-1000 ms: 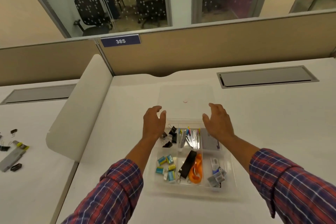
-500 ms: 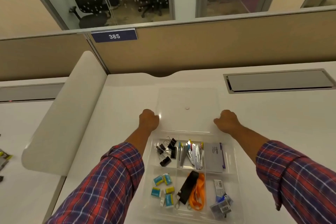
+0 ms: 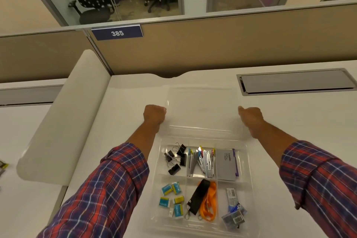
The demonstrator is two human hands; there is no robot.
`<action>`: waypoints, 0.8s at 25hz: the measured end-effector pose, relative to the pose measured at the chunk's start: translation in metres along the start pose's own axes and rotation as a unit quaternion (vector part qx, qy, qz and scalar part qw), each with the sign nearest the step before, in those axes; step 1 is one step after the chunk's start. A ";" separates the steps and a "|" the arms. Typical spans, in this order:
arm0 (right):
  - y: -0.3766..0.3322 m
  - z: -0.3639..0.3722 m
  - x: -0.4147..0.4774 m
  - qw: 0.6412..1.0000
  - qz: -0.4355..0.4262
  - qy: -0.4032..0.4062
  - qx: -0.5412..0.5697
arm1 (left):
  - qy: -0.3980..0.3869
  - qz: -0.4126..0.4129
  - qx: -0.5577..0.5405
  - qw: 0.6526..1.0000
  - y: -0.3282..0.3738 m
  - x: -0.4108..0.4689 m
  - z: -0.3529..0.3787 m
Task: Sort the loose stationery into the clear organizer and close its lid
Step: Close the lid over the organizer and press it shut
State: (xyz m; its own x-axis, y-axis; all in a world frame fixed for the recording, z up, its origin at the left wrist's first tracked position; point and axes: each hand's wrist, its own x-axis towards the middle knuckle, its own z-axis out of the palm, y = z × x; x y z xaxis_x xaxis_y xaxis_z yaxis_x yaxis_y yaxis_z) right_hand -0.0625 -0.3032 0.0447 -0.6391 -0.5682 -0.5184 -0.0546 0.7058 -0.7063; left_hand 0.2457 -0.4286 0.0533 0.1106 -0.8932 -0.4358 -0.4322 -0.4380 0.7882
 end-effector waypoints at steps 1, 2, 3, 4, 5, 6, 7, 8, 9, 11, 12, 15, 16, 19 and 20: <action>-0.005 -0.004 -0.005 0.999 -0.001 0.011 0.041 | 0.016 0.015 -0.048 0.999 0.001 -0.001 -0.001; -0.010 -0.008 -0.010 0.997 0.003 0.018 0.076 | 0.029 0.028 -0.092 0.995 0.001 -0.004 -0.002; -0.014 -0.011 -0.016 0.994 0.009 0.017 0.105 | 0.039 0.039 -0.105 0.993 0.005 -0.011 -0.005; -0.016 -0.015 -0.023 0.991 0.018 0.009 0.130 | 0.047 0.045 -0.101 0.993 0.009 -0.018 -0.007; -0.018 -0.019 -0.030 0.988 0.025 -0.003 0.152 | 0.050 0.048 -0.097 0.993 0.011 -0.025 -0.010; -0.018 -0.023 -0.037 0.985 0.027 -0.016 0.170 | 0.051 0.049 -0.105 0.992 0.012 -0.027 -0.013; -0.018 -0.028 -0.044 0.982 0.024 -0.027 0.184 | 0.049 0.052 -0.113 0.991 0.012 -0.031 -0.016; -0.016 -0.032 -0.050 0.980 0.017 -0.033 0.194 | 0.048 0.053 -0.118 0.990 0.013 -0.036 -0.020; -0.015 -0.035 -0.056 0.979 0.007 -0.036 0.202 | 0.039 0.052 -0.125 0.990 0.013 -0.041 -0.024; -0.011 -0.043 -0.067 0.975 -0.004 -0.052 0.214 | 0.004 0.038 -0.159 0.987 0.010 -0.054 -0.031; -0.008 -0.045 -0.073 0.973 -0.005 -0.069 0.220 | -0.018 0.028 -0.185 0.982 0.010 -0.060 -0.035; 0.005 -0.055 -0.088 0.962 -0.008 -0.137 0.235 | -0.090 0.004 -0.261 0.961 0.005 -0.070 -0.051; 0.009 -0.059 -0.093 0.957 -0.013 -0.159 0.242 | -0.115 0.000 -0.272 0.955 0.004 -0.072 -0.057; 0.022 -0.064 -0.109 0.949 -0.037 -0.180 0.257 | -0.157 -0.014 -0.260 0.953 -0.006 -0.082 -0.071; 0.025 -0.062 -0.115 0.958 -0.047 -0.167 0.228 | -0.156 -0.015 -0.256 0.954 -0.010 -0.087 -0.072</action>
State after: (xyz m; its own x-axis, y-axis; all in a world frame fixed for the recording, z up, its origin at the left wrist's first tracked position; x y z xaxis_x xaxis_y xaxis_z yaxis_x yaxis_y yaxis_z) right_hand -0.0382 -0.1940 0.1159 -0.3620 -0.7772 -0.5147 0.2896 0.4311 -0.8546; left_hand 0.3053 -0.3538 0.1142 -0.1895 -0.8405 -0.5075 0.0686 -0.5270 0.8471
